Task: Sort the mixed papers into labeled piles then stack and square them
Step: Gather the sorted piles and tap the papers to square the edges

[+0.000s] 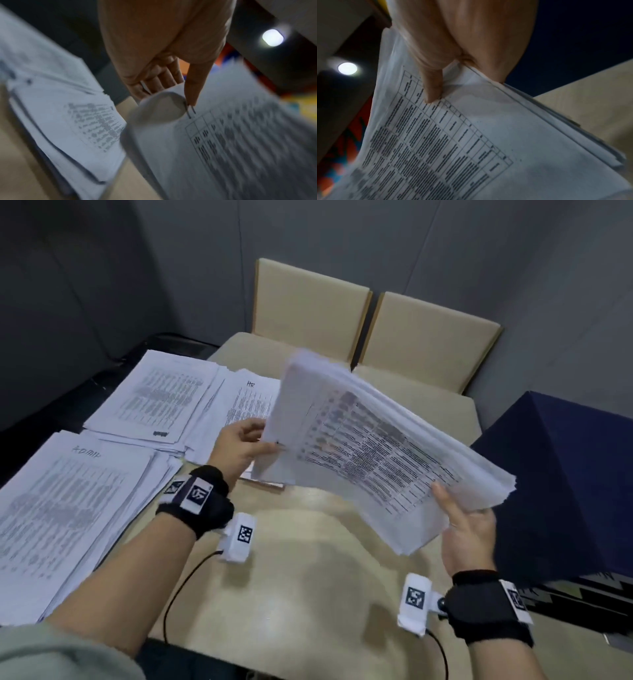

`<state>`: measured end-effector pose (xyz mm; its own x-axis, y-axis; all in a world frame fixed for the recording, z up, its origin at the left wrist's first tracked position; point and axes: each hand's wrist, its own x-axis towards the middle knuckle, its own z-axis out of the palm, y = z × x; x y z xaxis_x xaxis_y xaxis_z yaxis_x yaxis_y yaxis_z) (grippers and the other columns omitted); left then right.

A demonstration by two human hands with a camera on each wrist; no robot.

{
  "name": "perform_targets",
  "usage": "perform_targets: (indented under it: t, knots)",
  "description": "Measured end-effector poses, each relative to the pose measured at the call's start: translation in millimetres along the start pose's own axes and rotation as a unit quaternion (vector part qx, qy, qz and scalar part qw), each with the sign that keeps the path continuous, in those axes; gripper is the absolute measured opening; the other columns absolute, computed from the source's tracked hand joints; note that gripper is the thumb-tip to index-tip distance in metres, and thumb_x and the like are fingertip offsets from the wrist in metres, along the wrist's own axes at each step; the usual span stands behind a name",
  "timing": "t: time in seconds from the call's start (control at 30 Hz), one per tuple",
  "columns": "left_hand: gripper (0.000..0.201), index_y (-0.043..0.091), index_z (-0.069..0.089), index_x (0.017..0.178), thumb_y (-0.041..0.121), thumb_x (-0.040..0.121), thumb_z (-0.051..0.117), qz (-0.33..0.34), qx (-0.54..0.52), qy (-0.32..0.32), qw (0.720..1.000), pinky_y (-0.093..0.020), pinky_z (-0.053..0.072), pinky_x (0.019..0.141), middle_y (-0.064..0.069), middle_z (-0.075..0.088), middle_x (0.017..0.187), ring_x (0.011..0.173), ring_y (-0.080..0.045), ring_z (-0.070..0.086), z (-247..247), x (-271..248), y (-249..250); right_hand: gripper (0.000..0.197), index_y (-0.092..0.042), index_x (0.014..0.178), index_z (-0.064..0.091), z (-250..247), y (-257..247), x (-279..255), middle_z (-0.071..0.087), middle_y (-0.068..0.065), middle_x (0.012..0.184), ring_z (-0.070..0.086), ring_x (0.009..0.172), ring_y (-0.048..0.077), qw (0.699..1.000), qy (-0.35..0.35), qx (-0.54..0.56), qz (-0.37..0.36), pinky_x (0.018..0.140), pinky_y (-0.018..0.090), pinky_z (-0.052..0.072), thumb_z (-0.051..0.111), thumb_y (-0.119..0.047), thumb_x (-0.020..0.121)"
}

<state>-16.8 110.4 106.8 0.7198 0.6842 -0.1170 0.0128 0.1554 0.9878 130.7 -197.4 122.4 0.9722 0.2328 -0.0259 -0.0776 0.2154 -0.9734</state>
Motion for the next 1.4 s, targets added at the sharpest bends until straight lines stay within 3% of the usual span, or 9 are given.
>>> perform_targets:
  t: [0.23,0.37,0.5,0.6,0.7,0.8,1.1,1.3,1.4]
  knots:
    - [0.043,0.023,0.072,0.085,-0.013,0.064,0.079,-0.040,0.061,0.022,0.997,-0.030,0.057,0.066,0.007,0.075,0.077,0.077,-0.018,0.069,23,-26,-58,0.031,-0.008,0.110,0.072,-24,66,-11,0.076,0.005,0.104,0.072,0.100,0.019,0.989,-0.012,-0.132,0.062,0.082,0.028,0.058,0.079,-0.008,0.079]
    - [0.042,0.024,0.075,0.082,-0.016,0.069,0.075,-0.110,-0.009,0.028,0.993,-0.052,0.060,0.060,-0.012,0.074,0.089,0.081,-0.030,0.070,41,-32,-75,0.029,-0.005,0.104,0.072,-36,91,-6,0.076,0.011,0.101,0.071,0.096,0.025,0.978,0.014,-0.170,0.121,0.080,0.035,0.055,0.081,-0.001,0.076]
    - [0.039,0.020,0.072,0.081,-0.017,0.071,0.074,-0.117,-0.018,0.036,0.992,-0.042,0.062,0.061,-0.012,0.072,0.086,0.075,-0.023,0.070,52,-22,-76,0.026,0.001,0.101,0.070,-30,86,0,0.074,0.007,0.091,0.071,0.081,0.019,0.978,0.018,-0.166,0.124,0.078,0.033,0.056,0.079,0.002,0.077]
    - [0.034,0.022,0.073,0.087,-0.006,0.069,0.081,-0.103,-0.012,0.040,0.994,-0.036,0.061,0.062,-0.009,0.074,0.090,0.083,-0.027,0.070,51,-22,-73,0.025,-0.001,0.101,0.068,-27,76,-1,0.073,0.007,0.089,0.071,0.084,0.017,0.984,0.027,-0.145,0.104,0.066,0.016,0.053,0.078,0.002,0.078]
    - [0.037,0.019,0.070,0.093,0.034,0.065,0.087,-0.020,-0.006,0.054,0.998,-0.019,0.053,0.066,0.005,0.075,0.084,0.080,-0.012,0.069,47,-15,-60,0.032,-0.007,0.108,0.068,-35,67,1,0.075,0.009,0.099,0.072,0.093,0.023,0.987,0.003,-0.152,0.057,0.081,0.033,0.055,0.080,-0.002,0.078]
    - [0.046,0.017,0.059,0.076,0.062,0.072,0.067,-0.008,-0.013,0.094,0.995,-0.024,0.040,0.067,0.011,0.061,0.069,0.068,-0.010,0.055,53,1,-47,0.025,-0.008,0.099,0.066,-37,59,3,0.071,0.005,0.090,0.067,0.084,0.019,0.987,-0.011,-0.155,0.036,0.079,0.035,0.051,0.079,-0.002,0.079]
    - [0.029,0.026,0.057,0.080,0.052,0.074,0.068,-0.038,-0.002,0.131,0.991,-0.035,0.041,0.083,-0.001,0.067,0.096,0.091,-0.020,0.057,57,25,-53,0.082,-0.036,0.144,0.040,-32,48,-3,0.059,-0.008,0.129,0.052,0.126,0.009,0.960,-0.018,-0.261,-0.099,0.104,0.030,0.040,0.080,-0.006,0.079]
    - [0.026,0.022,0.058,0.074,0.043,0.084,0.069,-0.055,0.001,0.113,0.992,-0.031,0.040,0.074,0.002,0.063,0.076,0.079,-0.019,0.057,56,28,-52,0.052,-0.029,0.124,0.064,-36,49,2,0.056,0.001,0.125,0.055,0.121,0.015,0.912,-0.062,-0.343,-0.217,0.105,0.035,0.044,0.070,0.005,0.084]
    - [0.039,0.019,0.064,0.086,0.055,0.075,0.071,-0.050,-0.003,0.085,0.995,-0.033,0.045,0.080,-0.001,0.067,0.089,0.090,-0.021,0.060,52,29,-52,0.064,-0.027,0.138,0.050,-37,50,4,0.055,-0.008,0.131,0.050,0.126,0.009,0.925,-0.026,-0.338,-0.173,0.106,0.025,0.040,0.072,0.000,0.084]
